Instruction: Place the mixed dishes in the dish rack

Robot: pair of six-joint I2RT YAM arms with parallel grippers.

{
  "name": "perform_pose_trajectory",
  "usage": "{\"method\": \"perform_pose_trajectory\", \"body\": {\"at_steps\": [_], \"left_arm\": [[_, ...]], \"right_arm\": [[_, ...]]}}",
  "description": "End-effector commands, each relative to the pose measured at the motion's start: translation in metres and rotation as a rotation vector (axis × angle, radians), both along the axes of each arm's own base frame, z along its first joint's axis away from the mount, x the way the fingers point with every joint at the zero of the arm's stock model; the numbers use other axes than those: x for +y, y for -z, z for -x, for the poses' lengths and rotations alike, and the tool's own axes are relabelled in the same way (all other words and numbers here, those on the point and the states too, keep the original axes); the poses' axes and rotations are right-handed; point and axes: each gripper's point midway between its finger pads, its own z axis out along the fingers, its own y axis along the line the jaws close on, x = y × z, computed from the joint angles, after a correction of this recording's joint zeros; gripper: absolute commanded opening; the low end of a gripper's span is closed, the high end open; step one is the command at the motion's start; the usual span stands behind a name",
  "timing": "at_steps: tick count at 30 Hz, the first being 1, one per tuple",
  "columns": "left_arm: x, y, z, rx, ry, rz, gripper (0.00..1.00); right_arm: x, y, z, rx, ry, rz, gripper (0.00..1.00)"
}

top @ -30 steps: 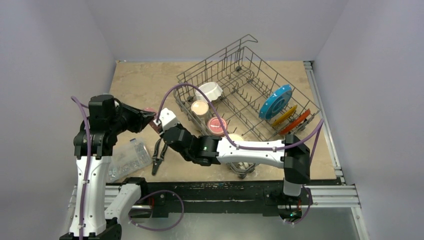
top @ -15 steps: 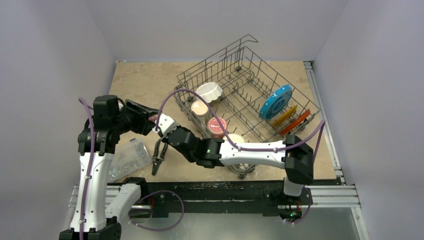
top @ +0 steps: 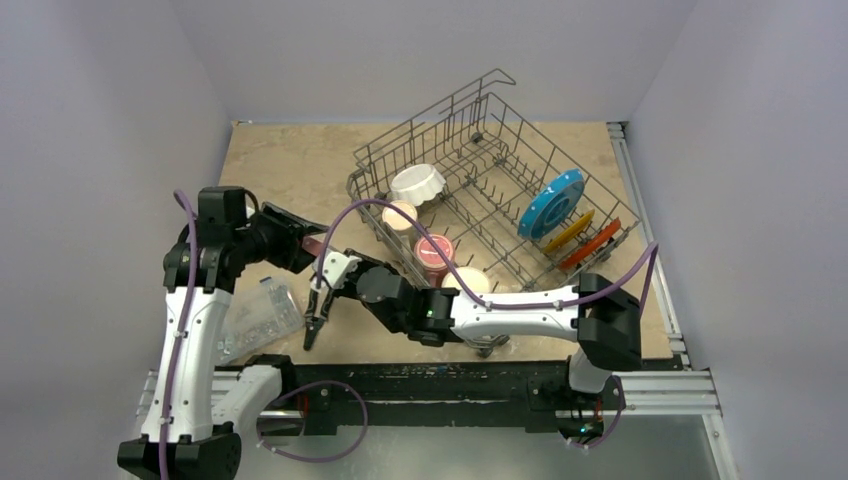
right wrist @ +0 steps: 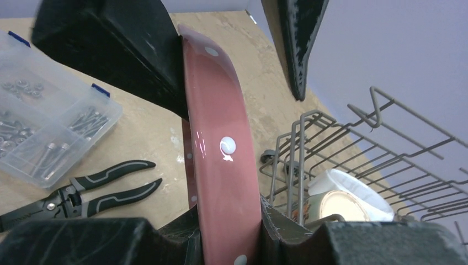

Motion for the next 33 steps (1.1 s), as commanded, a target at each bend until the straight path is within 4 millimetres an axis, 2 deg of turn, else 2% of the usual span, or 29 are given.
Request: {"method": "perform_pose_trajectory", "body": {"at_steps": [1,5,8,11,13,14,15,17,18,19,20,22,25,27,30,32,33], "left_arm": [[-0.002,0.0,-0.007,0.008,0.01,0.007,0.46],[-0.001,-0.003,-0.009,-0.02,0.007,-0.005,0.33],[-0.003,-0.016,-0.012,-0.1,0.035,-0.005,0.02],[-0.004,-0.035,-0.011,-0.177,0.044,-0.012,0.0],[0.004,-0.049,-0.006,-0.22,0.026,-0.068,0.0],[0.009,-0.059,-0.002,-0.249,0.02,-0.113,0.0],[0.014,-0.076,0.0,-0.311,0.028,-0.164,0.0],[0.016,-0.1,-0.002,-0.43,0.052,-0.226,0.0],[0.014,-0.111,-0.004,-0.496,0.078,-0.24,0.0],[0.012,-0.121,-0.007,-0.548,0.095,-0.248,0.0],[0.008,-0.129,-0.01,-0.595,0.111,-0.255,0.0],[-0.001,-0.146,-0.016,-0.696,0.145,-0.277,0.0],[-0.026,-0.175,-0.023,-0.837,0.245,-0.318,0.0],[-0.047,-0.195,-0.029,-0.942,0.32,-0.335,0.0],[-0.082,-0.217,-0.035,-1.106,0.452,-0.375,0.0],[-0.108,-0.223,-0.038,-1.184,0.56,-0.41,0.0],[-0.125,-0.223,-0.043,-1.224,0.64,-0.422,0.0]], "right_arm": [[0.009,-0.114,0.027,-0.216,-0.098,-0.261,0.0],[0.009,-0.118,0.034,-0.295,-0.108,-0.217,0.0],[0.009,-0.122,0.035,-0.33,-0.118,-0.199,0.0],[0.009,-0.126,0.039,-0.339,-0.146,-0.194,0.0],[0.008,-0.128,0.038,-0.299,-0.13,-0.202,0.0],[0.008,-0.129,0.04,-0.252,-0.136,-0.212,0.12],[0.008,-0.13,0.042,-0.208,-0.153,-0.214,0.29],[0.003,-0.137,0.052,-0.118,-0.21,-0.222,0.72],[-0.003,-0.143,0.058,-0.083,-0.236,-0.237,0.85],[-0.007,-0.148,0.066,-0.056,-0.272,-0.245,0.92],[-0.014,-0.156,0.071,-0.034,-0.296,-0.254,0.97],[-0.028,-0.175,0.078,0.01,-0.325,-0.29,0.98],[-0.061,-0.193,0.069,0.077,-0.259,-0.33,0.98],[-0.093,-0.203,0.051,0.123,-0.156,-0.376,0.98],[-0.145,-0.205,0.016,0.22,0.02,-0.469,0.98],[-0.183,-0.206,-0.005,0.226,0.136,-0.514,0.98],[-0.199,-0.206,-0.009,0.218,0.182,-0.521,0.98]]}}
